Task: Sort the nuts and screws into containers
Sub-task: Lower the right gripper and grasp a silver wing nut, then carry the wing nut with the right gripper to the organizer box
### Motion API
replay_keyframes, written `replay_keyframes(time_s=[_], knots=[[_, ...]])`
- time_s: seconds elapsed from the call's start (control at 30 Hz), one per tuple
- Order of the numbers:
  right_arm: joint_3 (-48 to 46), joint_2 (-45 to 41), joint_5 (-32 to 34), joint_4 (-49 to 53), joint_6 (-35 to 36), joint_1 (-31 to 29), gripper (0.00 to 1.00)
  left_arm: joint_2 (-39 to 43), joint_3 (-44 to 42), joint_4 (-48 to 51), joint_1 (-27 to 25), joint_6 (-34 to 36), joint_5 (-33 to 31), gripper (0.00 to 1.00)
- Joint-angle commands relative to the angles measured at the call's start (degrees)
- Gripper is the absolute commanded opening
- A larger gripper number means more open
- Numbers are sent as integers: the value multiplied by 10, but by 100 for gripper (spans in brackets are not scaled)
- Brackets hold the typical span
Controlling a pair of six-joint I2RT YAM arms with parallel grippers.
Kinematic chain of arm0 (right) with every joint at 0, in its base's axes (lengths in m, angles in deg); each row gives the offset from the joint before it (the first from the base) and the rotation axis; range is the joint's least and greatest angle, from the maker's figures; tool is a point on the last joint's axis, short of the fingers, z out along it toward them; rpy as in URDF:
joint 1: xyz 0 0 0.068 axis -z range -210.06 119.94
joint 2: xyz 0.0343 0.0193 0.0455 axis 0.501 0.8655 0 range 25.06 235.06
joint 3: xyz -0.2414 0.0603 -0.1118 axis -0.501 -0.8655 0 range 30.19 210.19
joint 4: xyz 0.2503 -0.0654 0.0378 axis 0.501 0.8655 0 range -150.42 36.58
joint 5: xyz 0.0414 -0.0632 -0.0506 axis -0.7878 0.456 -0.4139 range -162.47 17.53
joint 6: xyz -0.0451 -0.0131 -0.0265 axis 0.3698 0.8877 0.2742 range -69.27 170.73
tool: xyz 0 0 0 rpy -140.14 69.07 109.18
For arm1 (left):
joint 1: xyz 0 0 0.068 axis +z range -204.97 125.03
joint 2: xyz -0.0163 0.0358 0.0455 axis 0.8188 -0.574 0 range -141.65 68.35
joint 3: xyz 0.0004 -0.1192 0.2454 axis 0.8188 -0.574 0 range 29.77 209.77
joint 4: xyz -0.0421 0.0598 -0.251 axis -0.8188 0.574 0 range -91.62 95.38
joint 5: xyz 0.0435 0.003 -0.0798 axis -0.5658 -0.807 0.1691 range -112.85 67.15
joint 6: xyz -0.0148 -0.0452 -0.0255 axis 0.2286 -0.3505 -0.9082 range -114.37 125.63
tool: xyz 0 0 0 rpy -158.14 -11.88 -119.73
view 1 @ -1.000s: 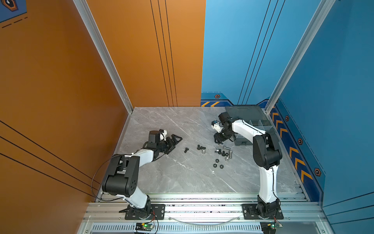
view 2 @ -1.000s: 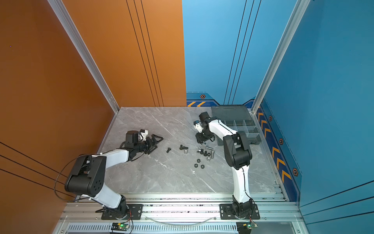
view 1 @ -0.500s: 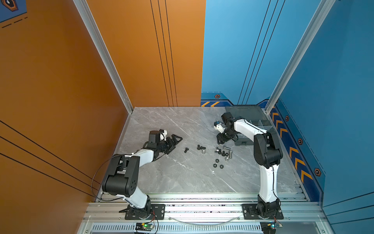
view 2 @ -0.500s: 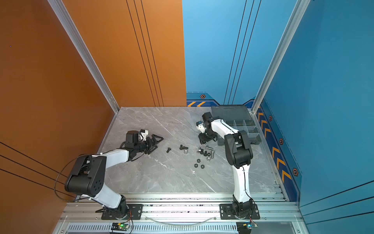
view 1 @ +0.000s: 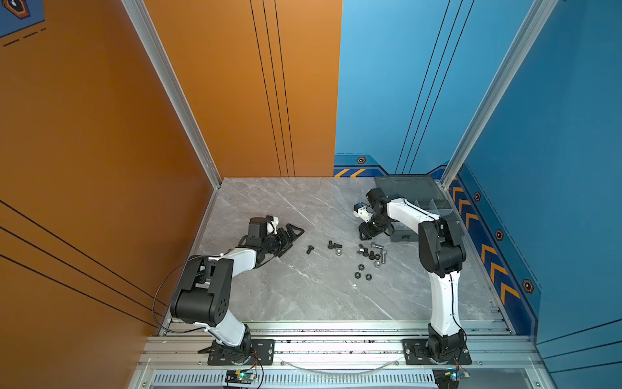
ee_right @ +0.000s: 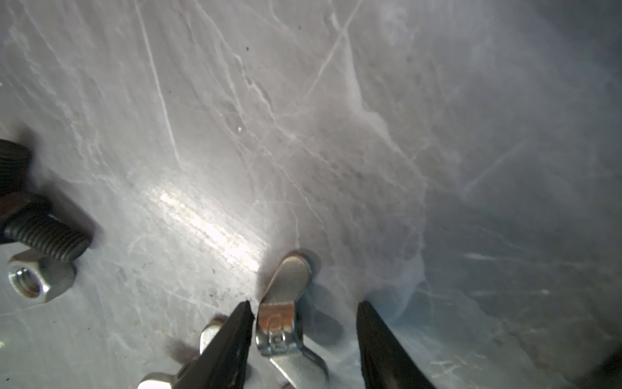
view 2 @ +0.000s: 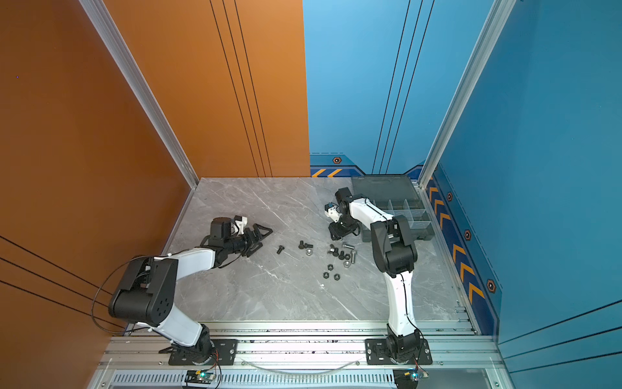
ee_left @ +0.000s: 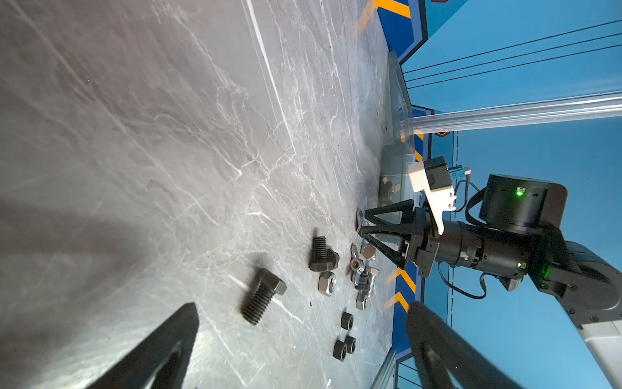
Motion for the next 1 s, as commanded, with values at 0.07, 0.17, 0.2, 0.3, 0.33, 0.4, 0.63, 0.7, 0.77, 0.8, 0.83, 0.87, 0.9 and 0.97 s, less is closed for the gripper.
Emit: replay_keyframes(time_s=[0.07,0.17,0.2,0.3,0.33,0.4,0.63,0.7,0.77,0.8,0.83,0.87,0.9,0.97], knots=[[3,11,-10,14,6,0,48,-8,14,-3,-4,-2,-4,98],[-1,10,-10,15,4,-1,43,-9,14,-3,-4,-1,-4,98],[-2,10,-11,15,4,-2,41,-9,14,-2,-4,-1,-4,98],[-2,9,-10,15,1,-3,34,-10,13,-2,-4,0,-4,98],[-4,9,-11,15,-1,-3,31,-10,12,-3,-4,1,-4,98],[-4,9,-12,15,-4,-3,27,-9,13,-3,-3,1,-4,98],[-6,-2,-14,17,-20,-2,6,-6,10,-3,-2,1,-4,98],[-8,-13,-18,15,-27,-1,3,-7,10,-2,-1,1,-2,98],[-9,-29,-30,9,-34,1,0,-5,10,-2,-1,2,-2,98],[-11,-41,-35,3,-38,2,0,-6,10,-2,-2,1,-2,98],[-14,-51,-38,-4,-44,4,0,-5,11,-2,-1,2,-2,98],[-16,-71,-42,-9,-46,6,0,-5,11,-2,-2,1,-3,98],[-18,-86,-42,-17,-51,9,0,-4,12,-2,-2,0,-3,98],[-23,-112,-35,-32,-62,18,0,-3,12,-2,-3,1,-3,98]])
